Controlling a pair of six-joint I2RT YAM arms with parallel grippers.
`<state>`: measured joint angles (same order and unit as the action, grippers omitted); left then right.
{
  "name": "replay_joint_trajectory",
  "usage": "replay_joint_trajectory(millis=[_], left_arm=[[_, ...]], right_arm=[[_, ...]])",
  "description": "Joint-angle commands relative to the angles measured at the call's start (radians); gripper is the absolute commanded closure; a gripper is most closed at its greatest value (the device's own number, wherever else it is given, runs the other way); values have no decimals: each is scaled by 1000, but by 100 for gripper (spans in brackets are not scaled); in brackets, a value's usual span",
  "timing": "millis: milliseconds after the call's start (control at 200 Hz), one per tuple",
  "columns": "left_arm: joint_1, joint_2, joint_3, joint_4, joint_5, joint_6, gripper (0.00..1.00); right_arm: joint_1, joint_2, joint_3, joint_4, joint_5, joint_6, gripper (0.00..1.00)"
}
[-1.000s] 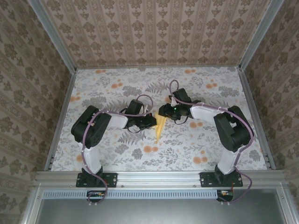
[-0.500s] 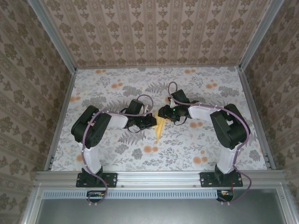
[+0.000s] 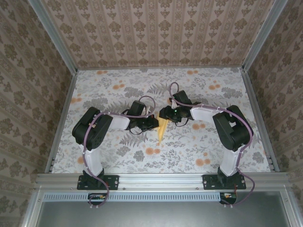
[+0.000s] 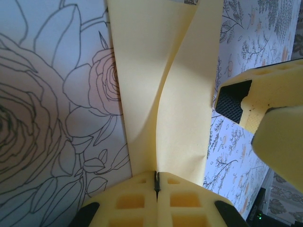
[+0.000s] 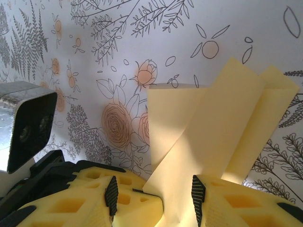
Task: Fold a paper plane with a square sheet of paper (fold left side to right side)
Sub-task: Fold the wing for the fifth time at the center of the table.
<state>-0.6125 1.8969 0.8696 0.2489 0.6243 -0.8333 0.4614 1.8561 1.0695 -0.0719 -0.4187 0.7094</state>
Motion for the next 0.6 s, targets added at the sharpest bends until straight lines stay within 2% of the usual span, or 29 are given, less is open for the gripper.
replay_joint_trajectory(millis=[0, 595], left_arm=[[8, 33, 6, -60, -55, 37, 100], [8, 44, 11, -64, -56, 36, 100]], right_arm=[[6, 29, 29, -23, 7, -17, 52], [7, 63, 28, -121, 71, -43, 52]])
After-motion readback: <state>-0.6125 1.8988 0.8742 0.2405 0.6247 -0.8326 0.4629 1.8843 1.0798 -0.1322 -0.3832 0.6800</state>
